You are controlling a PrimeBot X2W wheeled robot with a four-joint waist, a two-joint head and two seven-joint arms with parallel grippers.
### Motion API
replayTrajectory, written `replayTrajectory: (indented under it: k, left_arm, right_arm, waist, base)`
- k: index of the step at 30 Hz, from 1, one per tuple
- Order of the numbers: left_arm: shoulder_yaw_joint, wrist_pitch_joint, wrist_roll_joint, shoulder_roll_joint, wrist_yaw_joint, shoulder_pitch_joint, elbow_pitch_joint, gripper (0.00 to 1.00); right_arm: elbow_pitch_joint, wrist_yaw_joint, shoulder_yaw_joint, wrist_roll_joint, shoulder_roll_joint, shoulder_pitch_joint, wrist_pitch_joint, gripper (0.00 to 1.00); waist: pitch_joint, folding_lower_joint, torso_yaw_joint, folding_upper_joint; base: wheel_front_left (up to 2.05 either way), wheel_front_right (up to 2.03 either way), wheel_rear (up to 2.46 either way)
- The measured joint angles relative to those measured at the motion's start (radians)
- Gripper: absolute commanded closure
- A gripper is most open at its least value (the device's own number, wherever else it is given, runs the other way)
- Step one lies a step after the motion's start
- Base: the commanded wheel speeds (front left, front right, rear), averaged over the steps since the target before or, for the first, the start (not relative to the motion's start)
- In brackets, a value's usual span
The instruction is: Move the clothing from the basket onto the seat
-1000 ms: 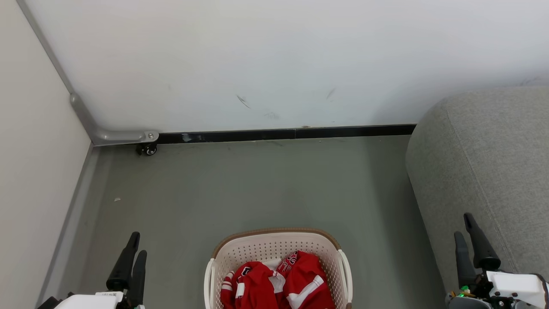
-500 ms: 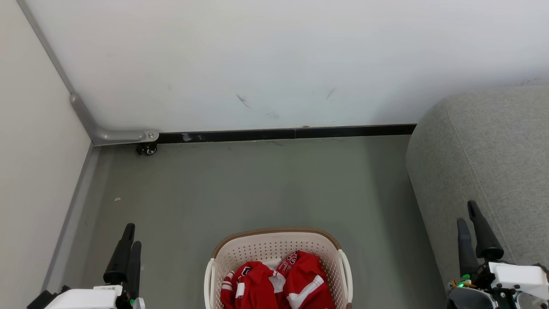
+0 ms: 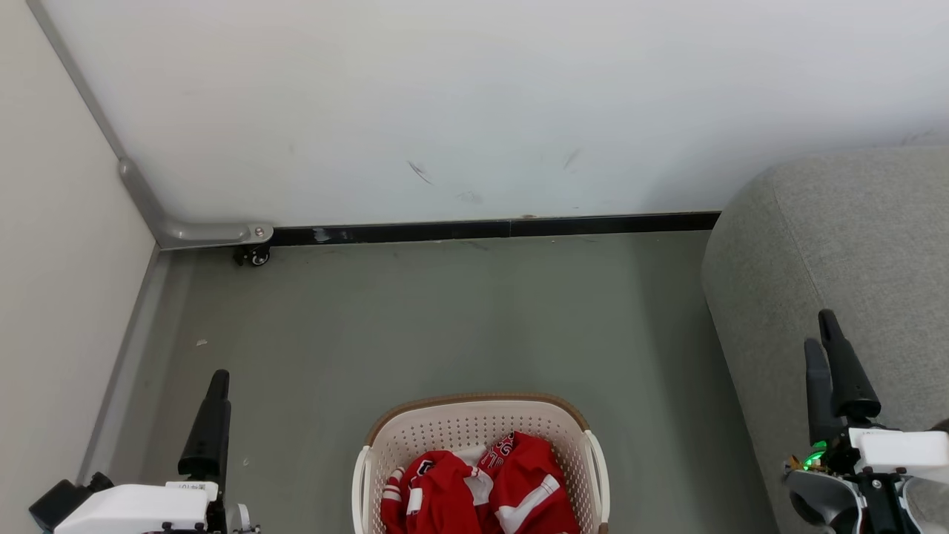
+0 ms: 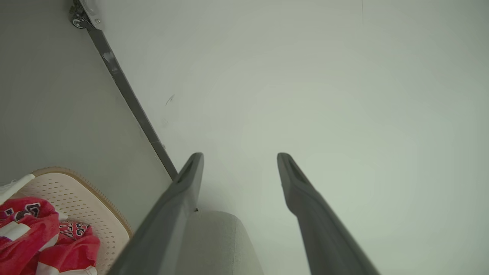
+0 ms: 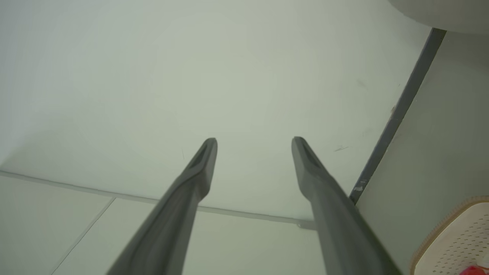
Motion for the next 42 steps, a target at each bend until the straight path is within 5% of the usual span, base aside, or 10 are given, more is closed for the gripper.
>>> replayTrajectory:
  k: [7,15,31,42]
  left_arm:
    - [-0.034,-0.035,0.081,0.026,0.000,0.000,-0.011,0.00]
    - [-0.062,-0.073,0.194,0.053,0.000,0.000,-0.013,0.00]
    - [-0.120,-0.141,0.547,0.113,0.026,0.000,-0.057,0.00]
    - [-0.178,-0.189,0.796,0.153,0.071,0.000,-0.060,0.00]
  right_arm:
    - [-0.031,0.000,0.038,-0.075,-0.032,-0.001,-0.039,0.00]
    - [-0.055,0.000,0.105,-0.220,-0.097,-0.001,-0.099,0.00]
    - [-0.064,0.002,0.232,-0.523,-0.188,-0.001,-0.192,0.00]
    - [-0.043,0.002,0.274,-0.719,-0.219,-0.008,-0.241,0.00]
  waist:
    - [-0.005,0.0045,-0.001,0.0000]
    - [-0.008,0.0051,0.000,0.0000]
    - [-0.001,-0.0077,0.000,0.0000]
    - [0.008,-0.0107,0.000,0.0000]
  base:
    - [0.00,0.00,0.00]
    - [0.00,0.00,0.00]
    - [0.00,0.00,0.00]
    - [0.00,0.00,0.00]
